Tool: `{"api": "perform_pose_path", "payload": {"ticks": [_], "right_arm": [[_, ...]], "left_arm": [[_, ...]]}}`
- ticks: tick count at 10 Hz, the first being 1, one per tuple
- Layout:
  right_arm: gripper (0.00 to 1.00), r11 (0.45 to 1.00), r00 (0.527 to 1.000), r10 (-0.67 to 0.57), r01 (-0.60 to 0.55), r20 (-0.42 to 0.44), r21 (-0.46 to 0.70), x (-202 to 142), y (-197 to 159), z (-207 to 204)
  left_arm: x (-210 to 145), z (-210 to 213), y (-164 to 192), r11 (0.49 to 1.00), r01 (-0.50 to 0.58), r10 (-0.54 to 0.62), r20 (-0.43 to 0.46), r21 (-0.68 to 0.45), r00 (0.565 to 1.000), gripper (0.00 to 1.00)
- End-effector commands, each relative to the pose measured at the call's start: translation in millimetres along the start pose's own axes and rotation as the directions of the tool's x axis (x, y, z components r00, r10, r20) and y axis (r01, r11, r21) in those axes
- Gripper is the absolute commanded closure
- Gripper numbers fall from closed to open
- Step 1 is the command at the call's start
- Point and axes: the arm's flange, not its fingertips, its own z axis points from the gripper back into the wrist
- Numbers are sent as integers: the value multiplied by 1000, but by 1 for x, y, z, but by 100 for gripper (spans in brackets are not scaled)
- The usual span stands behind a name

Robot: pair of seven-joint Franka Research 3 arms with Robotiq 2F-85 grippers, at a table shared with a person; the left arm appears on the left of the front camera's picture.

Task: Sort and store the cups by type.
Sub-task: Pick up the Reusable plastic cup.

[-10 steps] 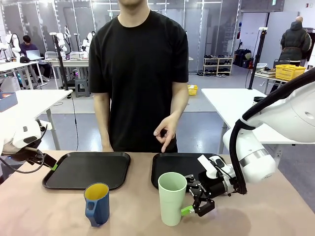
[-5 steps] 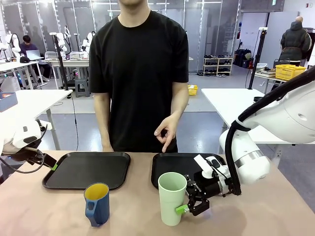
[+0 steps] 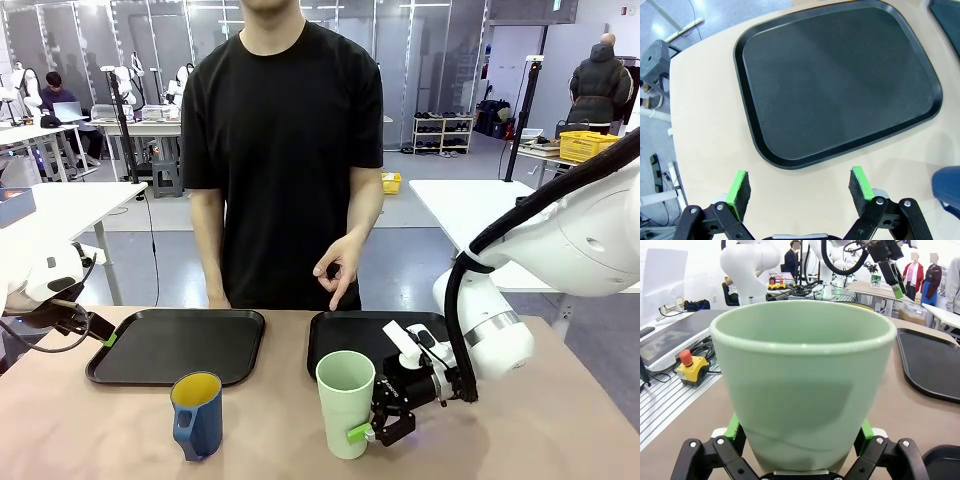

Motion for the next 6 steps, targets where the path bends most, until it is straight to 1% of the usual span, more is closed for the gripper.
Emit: {"api": "perform_pose_path", "payload": {"ticks": [1, 3, 4, 5, 6], "right_arm": [[0, 1000, 999, 4, -4, 35, -8, 2, -6, -3], [0, 1000, 1000, 3, -3, 29, 2, 1, -5, -4], [0, 1000, 999, 1, -1, 45, 7, 0, -4, -4], [15, 1000, 999, 5, -5, 50, -6, 0, -4, -1], [15, 1000, 999, -3, 4, 54, -11, 0, -3, 0]], "left_arm": [[0, 0, 2, 1000, 3, -3, 4, 2, 1000, 0], [0, 0, 2, 1000, 3, -3, 4, 2, 1000, 0], [0, 0, 2, 1000, 3, -3, 4, 2, 1000, 0], [0, 0, 2, 1000, 3, -3, 4, 2, 1000, 0], [0, 0, 2, 1000, 3, -3, 4, 2, 1000, 0]]}}
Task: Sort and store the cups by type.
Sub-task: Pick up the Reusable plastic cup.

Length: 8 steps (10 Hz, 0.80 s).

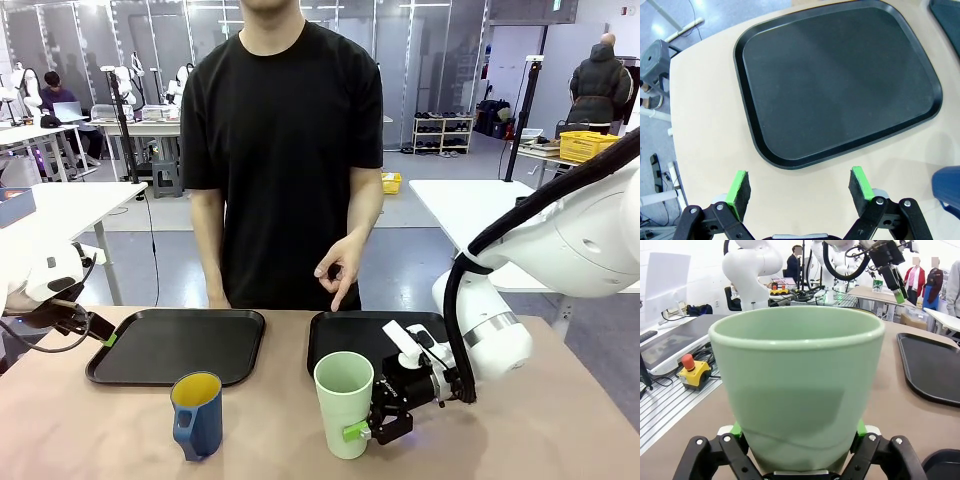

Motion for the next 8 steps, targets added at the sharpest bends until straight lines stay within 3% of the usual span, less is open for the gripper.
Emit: {"api": "perform_pose_path", "payload": {"ticks": [1, 5, 8], "right_arm": [[31, 1000, 1000, 1, 0, 32, -26, 2, -3, 2], [31, 994, 997, -2, 11, 80, -112, 48, 12, 17], [31, 986, 999, 12, -4, 48, -168, 97, 32, 26]], "left_arm": [[0, 0, 2, 1000, 3, -3, 4, 2, 1000, 0], [0, 0, 2, 1000, 3, -3, 4, 2, 1000, 0], [0, 0, 2, 1000, 3, -3, 4, 2, 1000, 0]]}}
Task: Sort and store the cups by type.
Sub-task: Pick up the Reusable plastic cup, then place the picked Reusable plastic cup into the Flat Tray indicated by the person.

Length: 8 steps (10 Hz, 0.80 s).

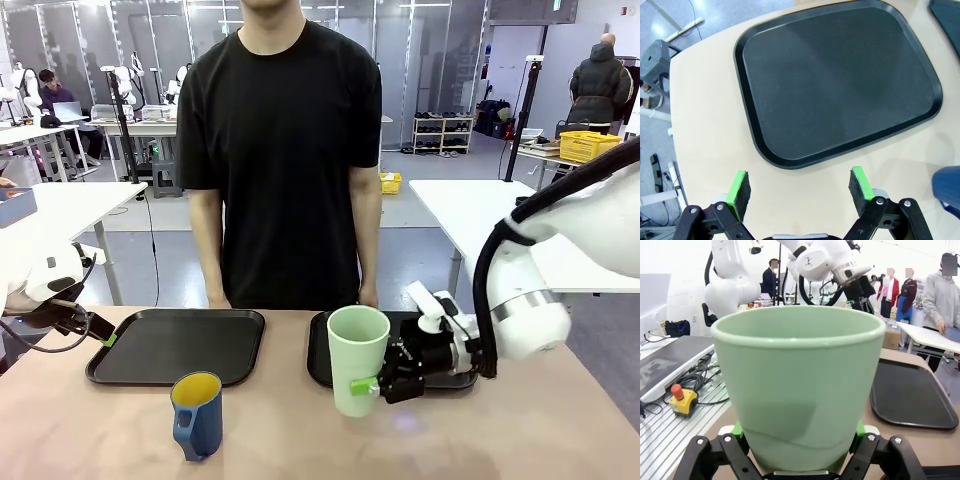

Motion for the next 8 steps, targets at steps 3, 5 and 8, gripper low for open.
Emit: {"api": "perform_pose_path", "payload": {"ticks": [3, 5, 8], "right_arm": [[31, 996, 1000, 12, -13, -14, -92, 24, 15, 4], [31, 1000, 1000, 16, -16, -11, -24, 23, 12, 4], [31, 1000, 1000, 16, -16, -11, -24, 23, 12, 4]], "left_arm": [[0, 0, 1, 1000, 3, -3, 5, 2, 1000, 0], [0, 0, 1, 1000, 3, -3, 5, 2, 1000, 0], [0, 0, 1, 1000, 3, -3, 5, 2, 1000, 0]]}}
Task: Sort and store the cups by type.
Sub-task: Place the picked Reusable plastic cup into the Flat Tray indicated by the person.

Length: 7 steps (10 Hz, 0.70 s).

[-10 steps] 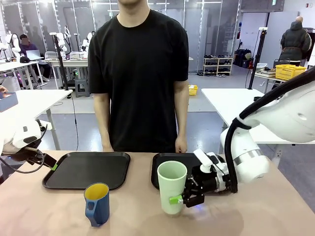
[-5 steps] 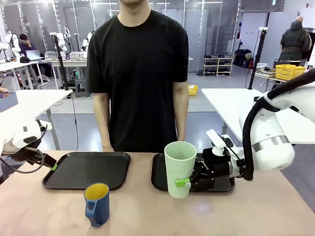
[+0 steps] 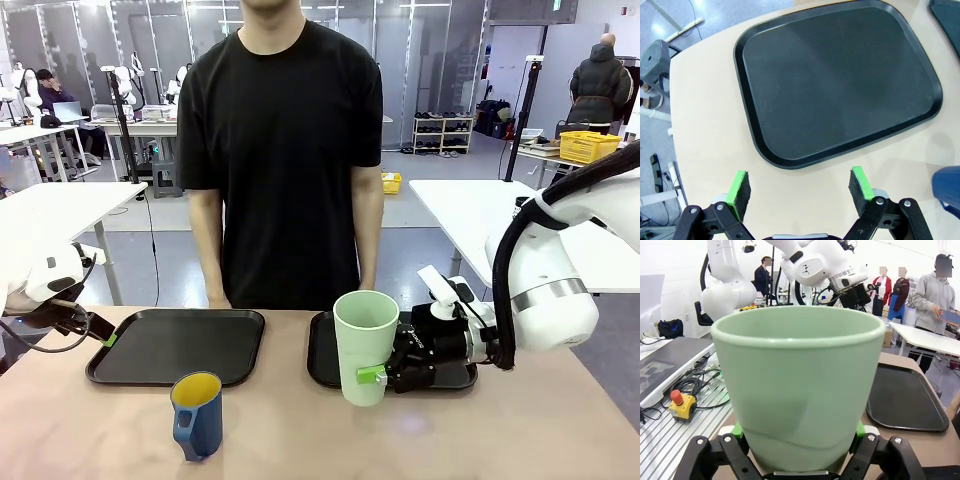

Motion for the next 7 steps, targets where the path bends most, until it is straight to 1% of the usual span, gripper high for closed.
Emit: {"api": "perform_pose_path", "payload": {"ticks": [1, 7], "right_arm": [[31, 1000, 1000, 5, -5, 4, 13, 2, -3, 0], [31, 1000, 1000, 5, -5, 4, 13, 2, -3, 0]], "left_arm": [[0, 0, 2, 1000, 3, -3, 5, 2, 1000, 0], [0, 0, 2, 1000, 3, -3, 5, 2, 1000, 0]]}}
